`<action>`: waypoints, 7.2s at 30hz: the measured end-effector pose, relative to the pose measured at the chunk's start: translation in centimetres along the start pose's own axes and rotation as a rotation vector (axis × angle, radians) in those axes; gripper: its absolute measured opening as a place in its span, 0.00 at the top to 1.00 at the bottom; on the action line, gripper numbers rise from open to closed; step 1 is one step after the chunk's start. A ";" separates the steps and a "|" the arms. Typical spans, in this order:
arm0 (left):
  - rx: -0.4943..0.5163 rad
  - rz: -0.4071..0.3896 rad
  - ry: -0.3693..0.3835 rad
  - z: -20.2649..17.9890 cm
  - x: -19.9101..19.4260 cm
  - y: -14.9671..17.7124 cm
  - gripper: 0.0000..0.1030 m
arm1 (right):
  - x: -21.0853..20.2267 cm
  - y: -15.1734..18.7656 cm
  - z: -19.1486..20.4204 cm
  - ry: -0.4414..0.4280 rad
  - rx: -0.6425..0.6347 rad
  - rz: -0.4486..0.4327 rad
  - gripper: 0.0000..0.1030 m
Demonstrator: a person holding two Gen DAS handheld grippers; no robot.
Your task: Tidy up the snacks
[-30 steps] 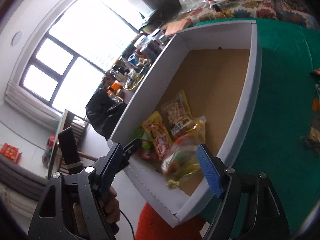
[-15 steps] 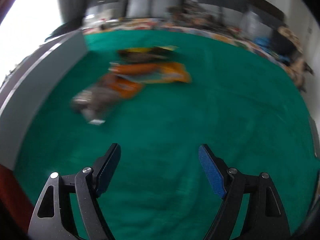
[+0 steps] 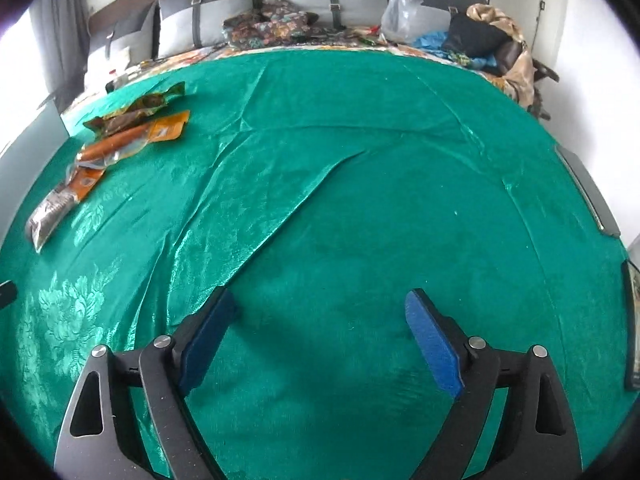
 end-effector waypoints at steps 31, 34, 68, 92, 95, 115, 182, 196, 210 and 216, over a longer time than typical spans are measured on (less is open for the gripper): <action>0.004 -0.077 -0.022 1.6 0.2 0.0 0.01 | 0.2 0.4 0.2 -0.005 0.003 0.000 0.11; 0.005 -0.077 -0.022 1.6 0.2 0.0 0.01 | 0.2 0.4 0.2 -0.005 0.003 0.000 0.11; 0.006 -0.073 -0.024 1.6 0.4 -0.1 0.00 | 0.2 0.4 0.2 -0.005 0.003 0.000 0.11; 0.093 -0.067 0.112 1.1 -3.7 -7.5 0.02 | 0.2 0.4 0.2 -0.006 0.004 0.000 0.11; 0.145 0.090 0.207 -0.7 -1.1 -9.1 0.02 | 0.2 0.4 0.2 -0.006 0.004 0.000 0.11; 0.245 0.194 0.096 -0.3 6.8 -8.2 0.00 | 0.2 0.4 0.2 -0.006 0.004 0.001 0.11; 0.060 -0.037 0.012 0.3 0.5 0.0 0.00 | 0.3 -4.8 7.1 -0.225 0.086 0.073 0.11; 0.058 -0.039 0.016 0.3 0.3 -0.1 0.00 | 10.0 -13.3 29.1 -0.278 -0.359 0.185 0.13; 0.056 -0.039 0.010 0.1 0.3 -0.2 0.00 | 4.8 -5.1 22.7 -0.338 -0.798 0.164 0.13; 0.056 -0.039 0.011 0.1 0.3 -0.2 0.00 | 2.7 -2.2 19.0 -0.355 -0.794 0.167 0.11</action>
Point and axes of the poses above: each gripper's, at about its wrist camera, not at the fingertips, and x roughly the way its jaws point, z to its left, y to its underside, the point moved 8 cm from there along x, roughly the way its jaws point, and after that the axes turned 1 degree about -x, right-handed, at the moved point
